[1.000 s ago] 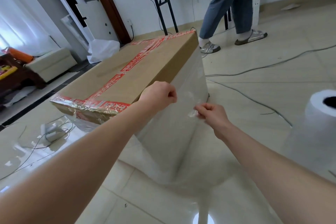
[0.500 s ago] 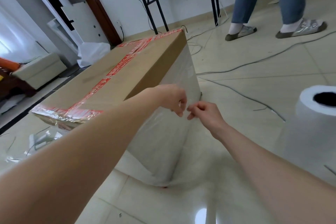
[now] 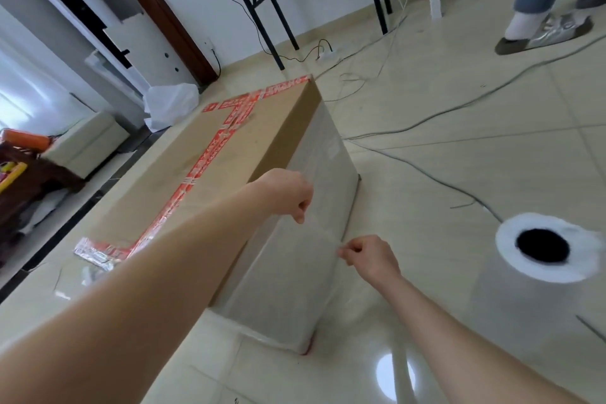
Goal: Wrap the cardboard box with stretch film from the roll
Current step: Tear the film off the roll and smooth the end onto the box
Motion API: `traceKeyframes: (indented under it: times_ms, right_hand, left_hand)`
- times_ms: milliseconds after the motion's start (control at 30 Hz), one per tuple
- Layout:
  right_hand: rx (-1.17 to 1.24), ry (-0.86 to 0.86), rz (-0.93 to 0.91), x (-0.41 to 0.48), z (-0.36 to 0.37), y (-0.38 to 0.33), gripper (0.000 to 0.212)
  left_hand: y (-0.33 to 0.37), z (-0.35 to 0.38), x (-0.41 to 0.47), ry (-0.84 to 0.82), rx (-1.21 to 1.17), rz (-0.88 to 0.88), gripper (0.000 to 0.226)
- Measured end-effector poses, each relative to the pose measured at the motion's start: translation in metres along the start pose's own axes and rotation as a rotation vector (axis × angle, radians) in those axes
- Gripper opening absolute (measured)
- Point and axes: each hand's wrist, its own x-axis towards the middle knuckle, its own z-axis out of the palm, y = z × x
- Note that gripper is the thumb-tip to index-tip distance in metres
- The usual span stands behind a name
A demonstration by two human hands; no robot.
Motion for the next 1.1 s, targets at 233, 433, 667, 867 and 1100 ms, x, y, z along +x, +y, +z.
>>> traceKeyframes:
  times_ms: [233, 433, 667, 867, 1100]
  right_hand:
    - [-0.005, 0.043, 0.017, 0.024, 0.014, 0.006, 0.019]
    - [0.126, 0.104, -0.034, 0.047, 0.034, 0.017, 0.015]
    - [0.089, 0.106, -0.05, 0.063, 0.039, 0.011, 0.016]
    - [0.095, 0.12, -0.01, 0.06, 0.041, 0.004, 0.017]
    - [0.14, 0.107, -0.044, 0.059, 0.038, 0.009, 0.016]
  left_hand:
    - [-0.024, 0.02, 0.024, -0.004, 0.003, 0.031, 0.02]
    - [-0.049, 0.041, 0.048, 0.016, -0.097, 0.14, 0.014]
    - [-0.06, 0.049, 0.074, -0.07, -0.326, 0.258, 0.012]
    - [-0.065, 0.042, 0.074, -0.031, -0.251, 0.316, 0.013]
    - [-0.064, 0.033, 0.067, 0.062, 0.028, 0.257, 0.021]
